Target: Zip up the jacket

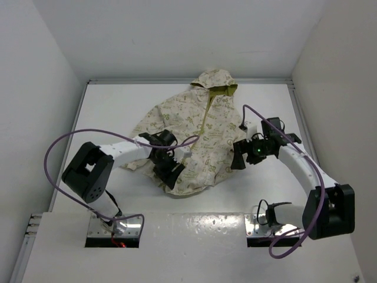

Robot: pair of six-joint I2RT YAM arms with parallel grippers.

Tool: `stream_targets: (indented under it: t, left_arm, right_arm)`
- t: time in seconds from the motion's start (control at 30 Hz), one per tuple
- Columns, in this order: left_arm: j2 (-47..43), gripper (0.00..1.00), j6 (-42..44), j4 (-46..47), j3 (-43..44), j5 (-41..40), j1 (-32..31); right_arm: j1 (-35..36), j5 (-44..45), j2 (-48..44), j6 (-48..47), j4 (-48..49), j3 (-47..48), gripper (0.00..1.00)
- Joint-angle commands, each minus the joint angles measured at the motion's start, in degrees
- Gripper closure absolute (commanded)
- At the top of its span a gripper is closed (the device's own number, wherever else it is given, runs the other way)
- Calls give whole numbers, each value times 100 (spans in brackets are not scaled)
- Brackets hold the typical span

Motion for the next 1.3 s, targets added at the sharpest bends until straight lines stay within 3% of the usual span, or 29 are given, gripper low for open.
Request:
stream_targets:
  t: [0.0,0.2,0.5,0.77,0.87,0.9,1.1,1.13,1.27]
  left_arm:
    - [-201,35,-494,381,203,-584,64]
    - [-563,28,-687,996,203,-1964,-147]
    - [-308,30,-943,1436,265,-2869,-33]
    - [-458,24,-838,1436,265,-3442,72]
    - [-318,33,-837,1498,265,-3503,134]
    - [-265,48,-837,1498,265,-3503,134]
    - [184,87,-837,1603,370,-4241,388]
    - [236,98,-785,1603,370,-4242,571]
    - [491,100,-732,1655,537,-4609,1021]
  right_arm:
    - [377,-115,254,26,198,500,4]
    - [790,8,703,86,294,1046,4]
    - [2300,561,1609,-36,786,1388,4]
    - [2663,1273,2618,42,822,1678,4]
    - [2672,1492,2900,209,638,1933,6]
    - [2680,1580,3041,245,507,1968,6]
    - [2698,1879,3262,386,347,2066,7]
    - [2707,1897,3279,377,321,2039,7]
    - [2663,2038,3288,377,260,1943,7]
